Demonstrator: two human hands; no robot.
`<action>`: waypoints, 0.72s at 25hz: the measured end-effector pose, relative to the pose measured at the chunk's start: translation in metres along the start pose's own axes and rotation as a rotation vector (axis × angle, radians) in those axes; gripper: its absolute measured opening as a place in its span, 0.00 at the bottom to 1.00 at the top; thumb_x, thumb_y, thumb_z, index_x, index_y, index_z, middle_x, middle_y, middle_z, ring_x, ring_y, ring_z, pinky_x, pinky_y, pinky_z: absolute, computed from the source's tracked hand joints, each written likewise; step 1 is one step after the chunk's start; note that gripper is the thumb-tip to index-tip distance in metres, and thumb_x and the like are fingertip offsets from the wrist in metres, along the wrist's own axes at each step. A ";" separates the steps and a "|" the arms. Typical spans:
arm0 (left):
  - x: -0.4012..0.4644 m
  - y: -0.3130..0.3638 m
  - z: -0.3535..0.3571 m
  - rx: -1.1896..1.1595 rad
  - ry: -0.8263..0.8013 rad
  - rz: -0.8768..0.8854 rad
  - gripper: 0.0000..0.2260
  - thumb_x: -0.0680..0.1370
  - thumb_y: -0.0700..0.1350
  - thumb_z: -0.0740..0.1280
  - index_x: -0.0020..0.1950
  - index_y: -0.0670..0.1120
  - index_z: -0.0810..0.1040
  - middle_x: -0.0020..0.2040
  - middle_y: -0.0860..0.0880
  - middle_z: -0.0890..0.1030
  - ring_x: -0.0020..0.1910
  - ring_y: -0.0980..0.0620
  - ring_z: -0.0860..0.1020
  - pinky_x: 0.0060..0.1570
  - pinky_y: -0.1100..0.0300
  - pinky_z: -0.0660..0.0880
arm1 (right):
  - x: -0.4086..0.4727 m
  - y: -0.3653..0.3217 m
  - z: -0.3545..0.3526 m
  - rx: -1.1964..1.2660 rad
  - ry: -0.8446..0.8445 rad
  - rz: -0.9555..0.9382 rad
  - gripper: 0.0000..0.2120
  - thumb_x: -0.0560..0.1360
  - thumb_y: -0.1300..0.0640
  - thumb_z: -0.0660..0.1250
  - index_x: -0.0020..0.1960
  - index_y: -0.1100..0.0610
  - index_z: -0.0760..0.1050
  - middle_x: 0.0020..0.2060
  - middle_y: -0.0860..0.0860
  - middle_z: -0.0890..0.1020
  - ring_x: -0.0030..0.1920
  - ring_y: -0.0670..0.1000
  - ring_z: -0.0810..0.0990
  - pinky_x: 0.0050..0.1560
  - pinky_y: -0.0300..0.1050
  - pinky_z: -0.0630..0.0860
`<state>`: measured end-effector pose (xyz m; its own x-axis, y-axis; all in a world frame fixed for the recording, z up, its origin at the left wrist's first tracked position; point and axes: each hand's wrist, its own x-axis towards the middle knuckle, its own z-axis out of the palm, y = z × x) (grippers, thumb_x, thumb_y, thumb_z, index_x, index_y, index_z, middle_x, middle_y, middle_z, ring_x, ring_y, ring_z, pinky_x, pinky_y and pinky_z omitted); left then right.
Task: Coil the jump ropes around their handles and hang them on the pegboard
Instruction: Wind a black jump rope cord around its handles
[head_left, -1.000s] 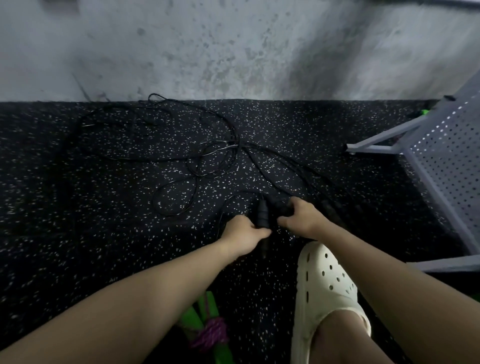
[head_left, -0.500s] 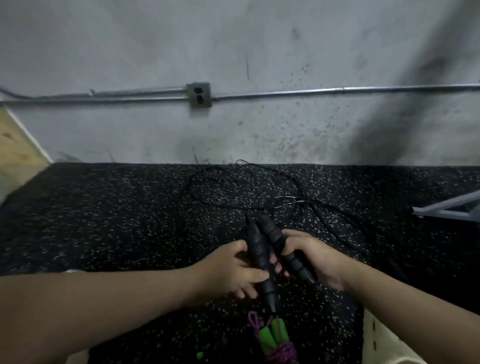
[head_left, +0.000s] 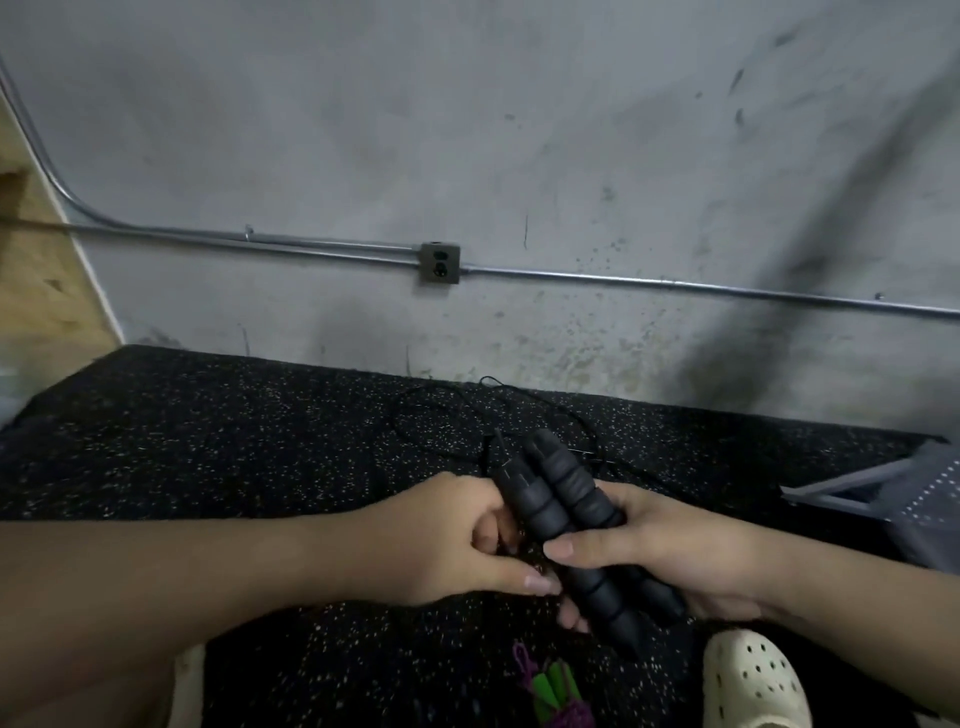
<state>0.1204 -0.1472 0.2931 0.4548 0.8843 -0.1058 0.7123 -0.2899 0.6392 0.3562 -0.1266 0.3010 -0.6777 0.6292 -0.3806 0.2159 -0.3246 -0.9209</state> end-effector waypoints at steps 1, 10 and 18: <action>-0.004 -0.002 -0.009 0.131 0.034 0.051 0.15 0.74 0.61 0.76 0.48 0.53 0.76 0.37 0.58 0.77 0.34 0.61 0.73 0.36 0.64 0.72 | -0.006 -0.005 0.003 -0.015 0.010 0.010 0.14 0.72 0.58 0.78 0.56 0.55 0.79 0.46 0.64 0.83 0.42 0.61 0.84 0.46 0.54 0.82; -0.013 -0.004 -0.059 0.036 0.017 0.256 0.14 0.83 0.42 0.66 0.67 0.55 0.76 0.48 0.57 0.84 0.48 0.61 0.82 0.59 0.59 0.77 | -0.004 -0.028 0.010 0.071 -0.273 0.081 0.38 0.69 0.47 0.79 0.69 0.66 0.68 0.36 0.57 0.80 0.29 0.52 0.80 0.33 0.42 0.75; -0.003 -0.038 -0.063 -0.313 -0.336 -0.172 0.13 0.86 0.44 0.60 0.41 0.47 0.74 0.28 0.53 0.68 0.27 0.55 0.61 0.29 0.62 0.59 | 0.035 -0.011 -0.003 0.046 -0.413 0.198 0.29 0.75 0.49 0.74 0.71 0.61 0.73 0.60 0.65 0.79 0.51 0.59 0.82 0.53 0.54 0.79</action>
<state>0.0582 -0.1159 0.3166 0.5286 0.7274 -0.4376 0.6211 0.0199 0.7835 0.3320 -0.0983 0.2977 -0.8518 0.2207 -0.4752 0.3447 -0.4470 -0.8255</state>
